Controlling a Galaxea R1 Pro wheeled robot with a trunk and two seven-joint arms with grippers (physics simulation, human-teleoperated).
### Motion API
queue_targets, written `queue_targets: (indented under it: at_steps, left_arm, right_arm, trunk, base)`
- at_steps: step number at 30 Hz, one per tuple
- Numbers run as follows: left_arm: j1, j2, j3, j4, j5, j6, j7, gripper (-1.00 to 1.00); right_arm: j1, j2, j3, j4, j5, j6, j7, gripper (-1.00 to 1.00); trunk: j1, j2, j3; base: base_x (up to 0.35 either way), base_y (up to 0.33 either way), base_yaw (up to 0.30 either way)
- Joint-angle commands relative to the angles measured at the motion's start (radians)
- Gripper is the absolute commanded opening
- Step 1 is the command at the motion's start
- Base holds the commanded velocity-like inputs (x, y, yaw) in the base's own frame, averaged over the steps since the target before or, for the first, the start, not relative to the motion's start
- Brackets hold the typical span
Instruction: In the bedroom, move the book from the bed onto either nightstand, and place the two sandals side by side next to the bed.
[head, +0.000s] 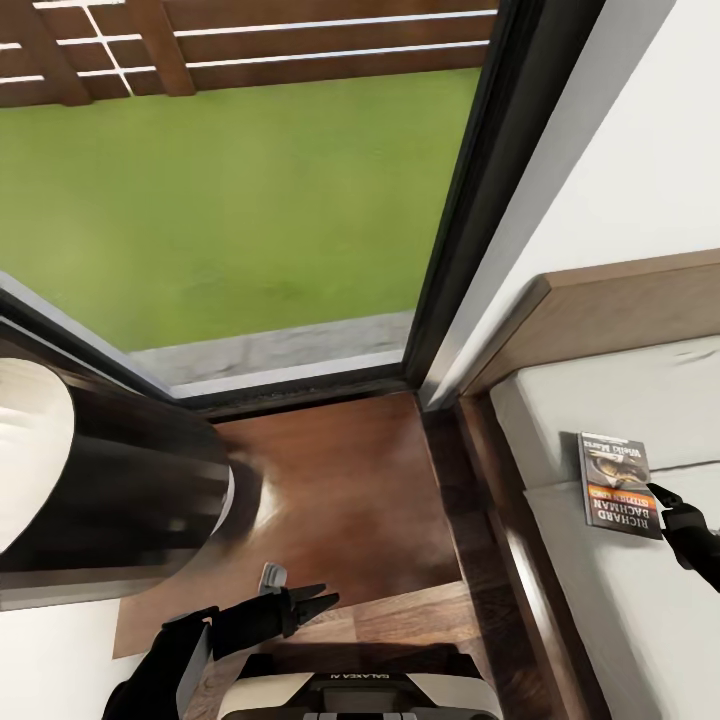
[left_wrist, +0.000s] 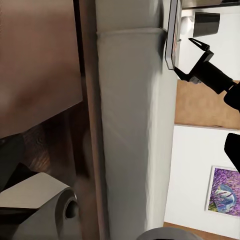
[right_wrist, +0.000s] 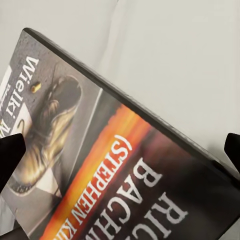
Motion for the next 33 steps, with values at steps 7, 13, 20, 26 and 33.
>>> queue_targets:
  at_steps: [7,13,20,26,33]
  left_arm:
    - [0.0,-0.001,0.004,0.0,-0.001,0.01,-0.005,1.0]
    - [0.0,-0.001,0.004,0.0,-0.001,0.01,-0.005,1.0]
    - [0.0,-0.001,0.004,0.0,-0.001,0.009,-0.005,1.0]
    - [0.0,-0.001,0.004,0.0,-0.001,0.009,-0.005,1.0]
    - [0.0,-0.001,0.004,0.0,-0.001,0.009,-0.005,1.0]
  right_arm:
    - [-0.001,0.0,-0.002,0.0,-0.004,0.006,0.002,1.0]
    - [-0.001,0.0,-0.002,0.0,-0.004,0.006,0.002,1.0]
    - [-0.001,0.0,-0.003,0.0,-0.004,0.006,0.002,1.0]
    - [-0.001,0.0,-0.003,0.0,-0.004,0.006,0.002,1.0]
    - [-0.001,0.0,-0.003,0.0,-0.004,0.006,0.002,1.0]
  trunk:
    - [0.0,0.0,0.0]
    - [0.0,0.0,0.0]
    - [0.0,0.0,0.0]
    - [0.0,0.0,0.0]
    - [0.0,0.0,0.0]
  base:
    - [0.0,0.0,0.0]
    - [0.0,0.0,0.0]
    - [0.0,0.0,0.0]
    - [0.102,-0.074,0.0]
    - [0.03,-0.022,0.0]
